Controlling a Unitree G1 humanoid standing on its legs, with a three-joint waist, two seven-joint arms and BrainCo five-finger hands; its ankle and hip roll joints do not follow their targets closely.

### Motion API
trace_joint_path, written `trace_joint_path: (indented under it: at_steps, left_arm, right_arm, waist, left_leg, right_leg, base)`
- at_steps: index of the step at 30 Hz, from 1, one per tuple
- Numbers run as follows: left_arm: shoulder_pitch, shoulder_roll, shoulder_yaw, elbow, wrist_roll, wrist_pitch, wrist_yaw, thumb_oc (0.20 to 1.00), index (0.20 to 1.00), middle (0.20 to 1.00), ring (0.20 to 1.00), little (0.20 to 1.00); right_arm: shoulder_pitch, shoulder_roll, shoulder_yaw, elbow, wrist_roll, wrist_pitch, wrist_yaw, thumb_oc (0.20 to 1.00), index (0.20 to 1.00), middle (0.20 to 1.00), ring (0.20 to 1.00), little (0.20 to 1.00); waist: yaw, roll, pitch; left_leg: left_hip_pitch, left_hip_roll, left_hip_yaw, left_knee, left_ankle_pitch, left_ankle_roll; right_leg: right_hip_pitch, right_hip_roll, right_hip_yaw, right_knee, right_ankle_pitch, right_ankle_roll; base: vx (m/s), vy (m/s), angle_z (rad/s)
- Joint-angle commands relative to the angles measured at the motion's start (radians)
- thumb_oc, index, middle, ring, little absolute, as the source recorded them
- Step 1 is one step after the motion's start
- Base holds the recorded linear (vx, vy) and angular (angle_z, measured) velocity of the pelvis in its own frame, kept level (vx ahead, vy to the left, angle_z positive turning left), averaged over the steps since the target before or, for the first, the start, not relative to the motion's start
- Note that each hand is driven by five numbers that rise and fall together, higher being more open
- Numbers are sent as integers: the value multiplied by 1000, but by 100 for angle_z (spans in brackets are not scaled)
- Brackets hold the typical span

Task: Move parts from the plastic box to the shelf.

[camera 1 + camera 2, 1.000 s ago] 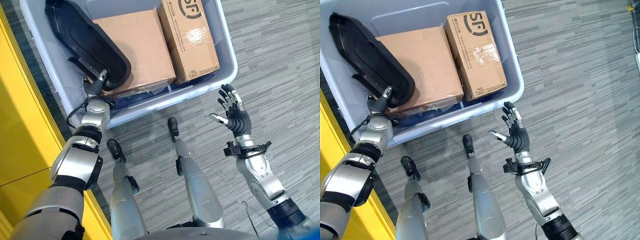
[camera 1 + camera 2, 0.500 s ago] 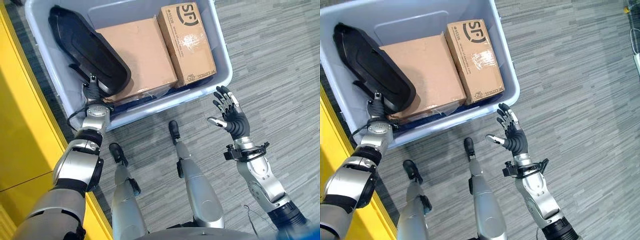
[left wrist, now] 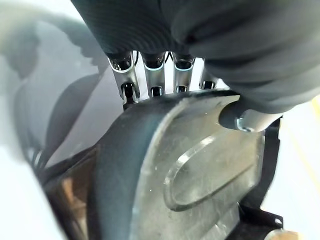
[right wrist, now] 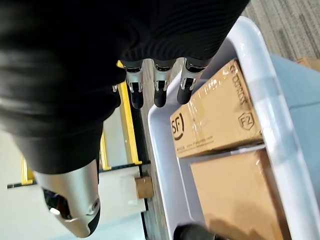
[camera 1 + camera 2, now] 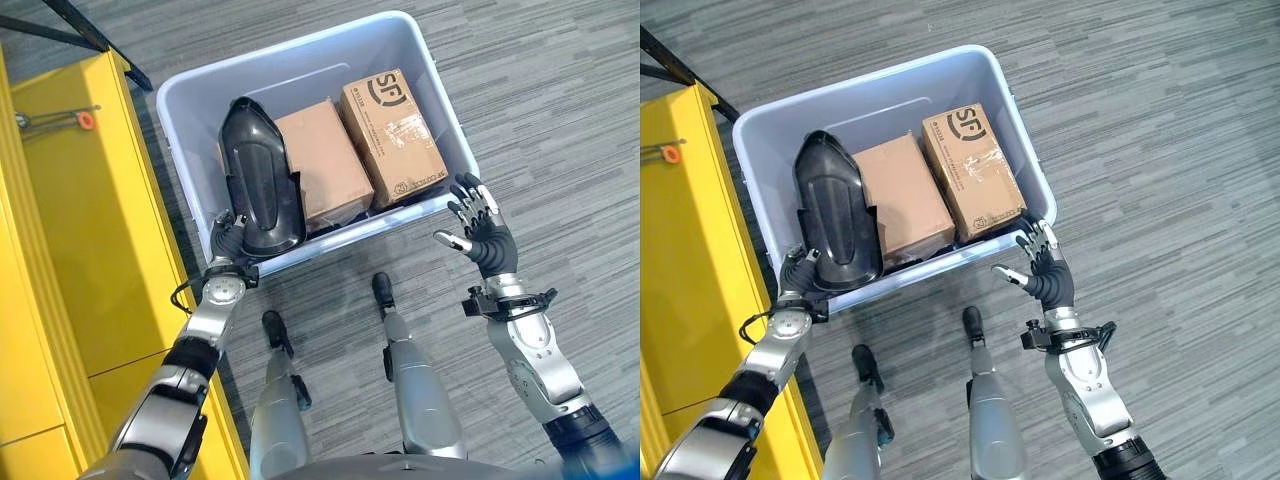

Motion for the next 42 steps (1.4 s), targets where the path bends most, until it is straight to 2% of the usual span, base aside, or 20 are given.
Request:
trace_joint_path:
  at_steps: [1, 11, 17, 21, 26, 28, 29, 34, 35, 36, 39, 40, 41, 42]
  left_arm:
    - [-36, 61, 65, -24, 104, -70, 38, 200, 200, 200, 200, 200]
    - [96, 74, 165, -282, 125, -139, 16, 200, 200, 200, 200, 200]
    - [166, 65, 195, -394, 58, -188, -39, 200, 200, 200, 200, 200]
    - [247, 52, 206, -458, -17, -202, -109, 200, 200, 200, 200, 200]
    - [300, 38, 212, -486, -56, -200, -147, 200, 200, 200, 200, 200]
    - [348, 15, 221, -505, -126, -207, -182, 200, 200, 200, 200, 200]
    - [350, 15, 222, -506, -126, -207, -183, 200, 200, 200, 200, 200]
    - [414, -21, 226, -541, -257, -203, -241, 200, 200, 200, 200, 200]
    - [415, -21, 227, -543, -258, -203, -242, 200, 200, 200, 200, 200]
    - [450, -35, 230, -574, -305, -198, -268, 200, 200, 200, 200, 200]
    - [478, -52, 218, -587, -389, -193, -321, 200, 200, 200, 200, 200]
    - [496, -58, 201, -584, -429, -180, -355, 200, 200, 200, 200, 200]
    - [494, -62, 192, -577, -440, -179, -363, 200, 200, 200, 200, 200]
    - [488, -61, 185, -576, -445, -182, -369, 200, 200, 200, 200, 200]
  right_arm:
    - [-26, -22, -55, -10, 13, -29, 21, 1000, 1000, 1000, 1000, 1000]
    - [-15, -25, -85, 5, 27, -11, 47, 1000, 1000, 1000, 1000, 1000]
    - [5, -23, -100, 13, 36, 2, 64, 1000, 1000, 1000, 1000, 1000]
    - [29, -17, -114, 22, 52, 12, 79, 1000, 1000, 1000, 1000, 1000]
    - [35, -16, -119, 39, 47, 23, 87, 1000, 1000, 1000, 1000, 1000]
    - [21, -16, -111, 57, 53, 30, 93, 1000, 1000, 1000, 1000, 1000]
    - [22, -16, -110, 58, 53, 30, 93, 1000, 1000, 1000, 1000, 1000]
    - [-16, -28, -79, 73, 55, 44, 107, 1000, 1000, 1000, 1000, 1000]
    - [-16, -28, -79, 73, 55, 43, 108, 1000, 1000, 1000, 1000, 1000]
    - [-25, -37, -67, 77, 51, 45, 117, 1000, 1000, 1000, 1000, 1000]
    - [-35, -52, -54, 88, 42, 44, 130, 1000, 1000, 1000, 1000, 1000]
    - [-14, -68, -85, 85, 32, 39, 124, 1000, 1000, 1000, 1000, 1000]
    - [-7, -74, -95, 86, 21, 39, 120, 1000, 1000, 1000, 1000, 1000]
    - [-6, -80, -106, 102, 5, 38, 109, 1000, 1000, 1000, 1000, 1000]
  waist:
    - [9, -21, -34]
    - [30, 4, -106]
    - [43, 13, -146]
    - [57, 25, -176]
    - [67, 37, -193]
    - [87, 48, -208]
    - [86, 49, -208]
    - [124, 59, -219]
    - [123, 59, -220]
    - [145, 62, -217]
    - [176, 67, -209]
    - [195, 64, -195]
    - [197, 59, -187]
    - [204, 41, -171]
  left_leg:
    - [161, 64, -30, 12, -49, -67]
    - [207, 57, -29, 12, -67, -63]
    - [238, 56, -31, 12, -76, -59]
    - [278, 67, -41, 12, -78, -52]
    - [313, 77, -57, 12, -78, -44]
    - [336, 92, -84, 12, -58, -35]
    - [336, 92, -85, 12, -58, -36]
    - [350, 134, -140, 12, 9, -29]
    - [349, 135, -141, 12, 9, -30]
    - [339, 152, -166, 19, 54, -29]
    - [287, 179, -218, 16, 162, -52]
    - [198, 172, -233, 12, 257, -58]
    - [179, 157, -221, 12, 270, -54]
    - [190, 123, -210, 24, 238, -40]
  right_leg:
    - [20, -129, -33, 65, 30, 112]
    - [87, -140, -38, 36, 33, 117]
    - [131, -144, -44, 21, 29, 119]
    - [166, -142, -54, 67, -15, 111]
    - [188, -131, -56, 145, -75, 96]
    - [201, -106, -68, 224, -141, 82]
    - [201, -106, -68, 226, -143, 81]
    - [200, -57, -97, 327, -220, 47]
    - [200, -56, -98, 330, -221, 47]
    - [191, -32, -114, 367, -245, 28]
    - [187, -3, -160, 387, -270, 3]
    - [206, -4, -227, 363, -275, -21]
    - [220, -12, -247, 349, -269, -26]
    - [248, -30, -266, 316, -252, -29]
  base:
    - [33, 10, 2]
    - [43, 7, 5]
    - [42, -12, -1]
    - [57, -27, 6]
    - [33, -31, 11]
    - [16, -70, 10]
    - [12, -72, 23]
    - [-16, -107, 21]
    - [-72, -158, 28]
    - [-89, -177, 28]
    - [-136, -224, 39]
    - [-197, -243, 126]
    - [-210, -255, 181]
    - [-127, -160, 172]
